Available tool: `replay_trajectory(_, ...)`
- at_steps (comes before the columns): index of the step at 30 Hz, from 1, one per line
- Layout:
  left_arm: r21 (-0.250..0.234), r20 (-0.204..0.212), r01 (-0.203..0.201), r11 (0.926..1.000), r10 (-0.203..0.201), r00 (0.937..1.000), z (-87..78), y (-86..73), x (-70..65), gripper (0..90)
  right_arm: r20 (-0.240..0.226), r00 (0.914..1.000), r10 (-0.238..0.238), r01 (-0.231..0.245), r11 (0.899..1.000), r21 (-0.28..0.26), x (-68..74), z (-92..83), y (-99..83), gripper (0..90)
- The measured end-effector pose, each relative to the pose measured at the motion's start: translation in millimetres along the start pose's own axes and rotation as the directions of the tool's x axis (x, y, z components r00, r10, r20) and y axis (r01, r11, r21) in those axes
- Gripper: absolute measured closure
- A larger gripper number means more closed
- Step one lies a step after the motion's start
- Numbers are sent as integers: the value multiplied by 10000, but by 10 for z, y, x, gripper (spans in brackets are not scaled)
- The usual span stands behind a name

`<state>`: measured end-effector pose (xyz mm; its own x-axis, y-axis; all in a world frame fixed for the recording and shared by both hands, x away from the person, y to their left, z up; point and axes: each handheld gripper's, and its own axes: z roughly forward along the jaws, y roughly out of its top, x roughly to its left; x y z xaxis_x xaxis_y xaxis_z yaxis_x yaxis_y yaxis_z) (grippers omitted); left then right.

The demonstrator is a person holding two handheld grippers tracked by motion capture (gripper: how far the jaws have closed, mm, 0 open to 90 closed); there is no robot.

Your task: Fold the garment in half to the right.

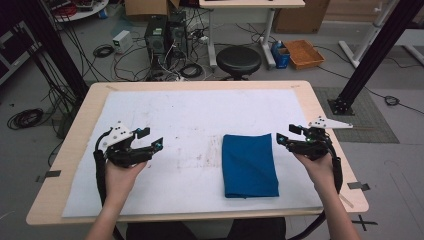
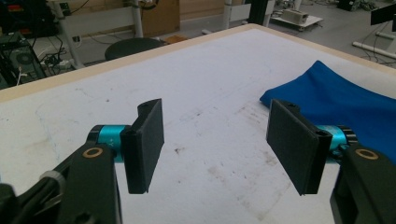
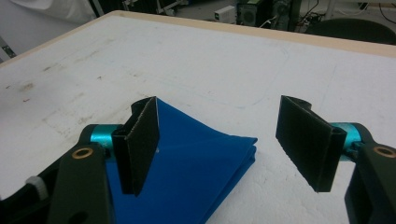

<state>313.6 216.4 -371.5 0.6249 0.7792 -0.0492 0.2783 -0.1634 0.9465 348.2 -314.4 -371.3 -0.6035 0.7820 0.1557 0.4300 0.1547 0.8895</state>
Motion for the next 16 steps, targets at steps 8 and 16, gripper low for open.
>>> replay_trajectory(8,91,45,-22,10000,21,10000,7,-9,-8,369,22,10000,36,-36,10000,32,-2,15,-1,301)
replay_trajectory(16,303,84,-2,9995,0,10000,15,-34,0,369,24,9999,145,-146,9999,77,-57,23,-7,294)
